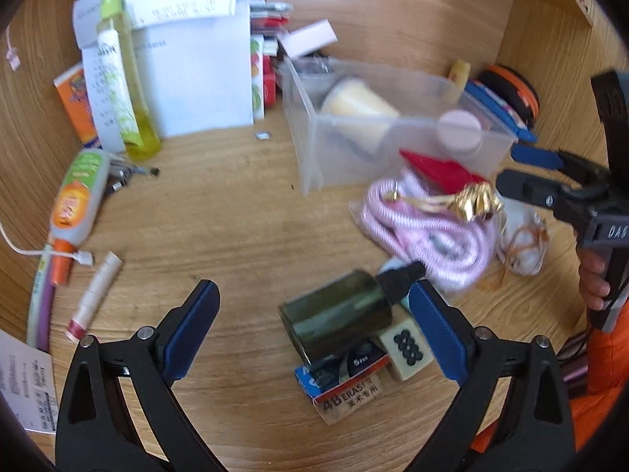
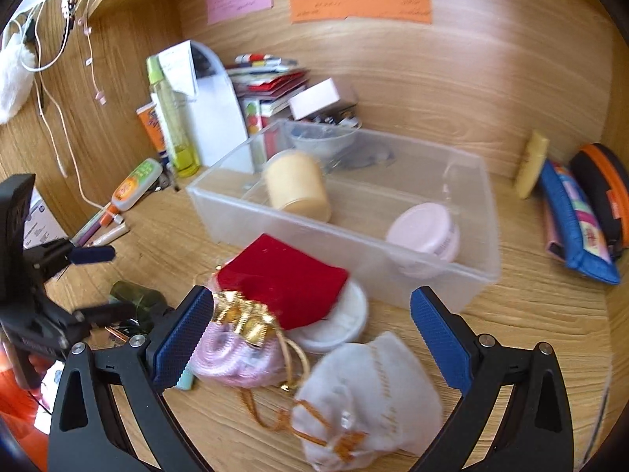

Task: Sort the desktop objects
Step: 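Grasp the green glass jar with left tool while right tool grasps red velvet pouch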

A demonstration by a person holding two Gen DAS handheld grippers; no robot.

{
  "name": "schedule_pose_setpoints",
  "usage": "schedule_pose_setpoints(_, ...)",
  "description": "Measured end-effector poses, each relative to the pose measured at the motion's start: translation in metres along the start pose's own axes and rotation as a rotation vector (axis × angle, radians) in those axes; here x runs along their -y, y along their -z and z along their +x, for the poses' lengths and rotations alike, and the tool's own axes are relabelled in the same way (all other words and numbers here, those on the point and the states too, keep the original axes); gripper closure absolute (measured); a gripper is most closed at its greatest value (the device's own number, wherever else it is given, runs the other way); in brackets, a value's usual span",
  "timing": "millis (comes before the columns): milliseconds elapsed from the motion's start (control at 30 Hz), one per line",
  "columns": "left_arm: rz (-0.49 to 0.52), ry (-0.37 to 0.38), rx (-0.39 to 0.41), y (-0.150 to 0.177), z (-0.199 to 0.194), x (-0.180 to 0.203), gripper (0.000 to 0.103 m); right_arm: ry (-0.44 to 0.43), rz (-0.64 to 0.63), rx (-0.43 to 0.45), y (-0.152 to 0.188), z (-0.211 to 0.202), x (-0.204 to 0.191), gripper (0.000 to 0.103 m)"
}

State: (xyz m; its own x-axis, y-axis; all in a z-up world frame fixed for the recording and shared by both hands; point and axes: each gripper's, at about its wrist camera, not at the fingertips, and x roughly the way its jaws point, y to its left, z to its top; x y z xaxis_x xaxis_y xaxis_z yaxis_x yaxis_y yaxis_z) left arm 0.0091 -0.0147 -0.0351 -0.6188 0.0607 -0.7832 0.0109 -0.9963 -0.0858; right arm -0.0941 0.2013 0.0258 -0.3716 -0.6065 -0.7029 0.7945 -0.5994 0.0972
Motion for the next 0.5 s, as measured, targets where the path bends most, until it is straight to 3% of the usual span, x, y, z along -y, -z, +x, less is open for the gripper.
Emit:
schedule_pose_setpoints(300,-0.018,0.031,-0.054,0.003,0.022,-0.003,0.005,-0.065,0.030,-0.108,0.004,0.037,-0.008,0.003)
schedule_pose_setpoints(500,-0.018,-0.032,-0.050,0.004,0.030,-0.002,0.005,-0.061,0.019,-0.097,-0.002,0.045,-0.015,0.003)
